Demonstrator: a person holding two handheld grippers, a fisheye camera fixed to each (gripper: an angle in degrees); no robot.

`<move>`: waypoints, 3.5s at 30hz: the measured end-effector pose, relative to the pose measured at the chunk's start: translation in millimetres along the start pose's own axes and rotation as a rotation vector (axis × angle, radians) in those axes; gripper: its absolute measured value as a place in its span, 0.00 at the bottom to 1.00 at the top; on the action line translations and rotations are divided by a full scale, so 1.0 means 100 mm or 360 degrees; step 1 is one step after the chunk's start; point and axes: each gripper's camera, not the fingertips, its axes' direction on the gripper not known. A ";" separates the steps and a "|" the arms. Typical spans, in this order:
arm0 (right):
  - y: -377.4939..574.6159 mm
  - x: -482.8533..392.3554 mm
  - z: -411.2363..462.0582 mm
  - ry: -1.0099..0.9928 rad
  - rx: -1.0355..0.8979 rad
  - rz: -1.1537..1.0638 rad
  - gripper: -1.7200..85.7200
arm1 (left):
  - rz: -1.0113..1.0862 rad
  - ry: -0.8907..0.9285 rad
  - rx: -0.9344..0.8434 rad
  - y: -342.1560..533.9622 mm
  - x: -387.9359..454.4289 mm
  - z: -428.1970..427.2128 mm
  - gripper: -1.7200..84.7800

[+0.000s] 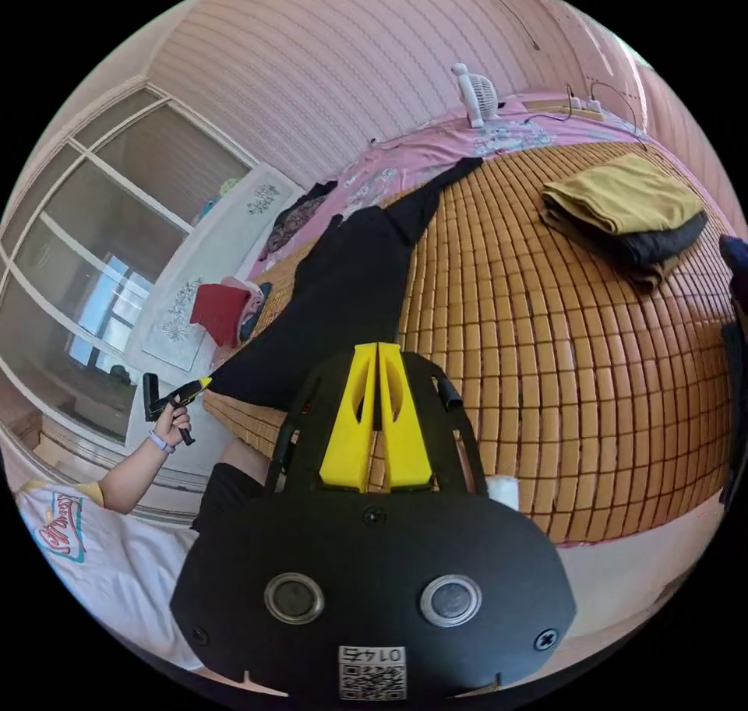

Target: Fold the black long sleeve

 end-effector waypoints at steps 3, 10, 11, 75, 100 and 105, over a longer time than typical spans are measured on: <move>0.16 0.21 0.14 -0.0025 -0.0097 0.0114 0.03 | -0.0125 0.0033 -0.0117 0.16 -0.24 0.19 0.01; 0.22 -0.09 0.86 0.0059 -0.0417 -0.0003 0.12 | -0.0223 -0.0037 -0.0133 0.01 -0.38 0.33 0.01; 0.21 -0.19 1.00 0.0100 -0.0460 -0.0062 0.13 | -0.0226 -0.0042 -0.0132 -0.01 -0.38 0.34 0.01; 1.32 -0.53 -0.23 0.0363 0.0312 -0.0046 0.11 | 0.0716 -0.0269 0.0105 0.47 1.40 0.30 0.09; -3.01 0.08 2.29 0.0804 -0.0078 -0.0060 0.09 | 0.0579 -0.0200 -0.0242 -1.47 1.76 2.58 0.01; -2.89 0.02 2.05 0.0808 -0.0102 -0.0117 0.02 | 0.0629 -0.0301 -0.0255 -1.60 1.97 2.57 0.01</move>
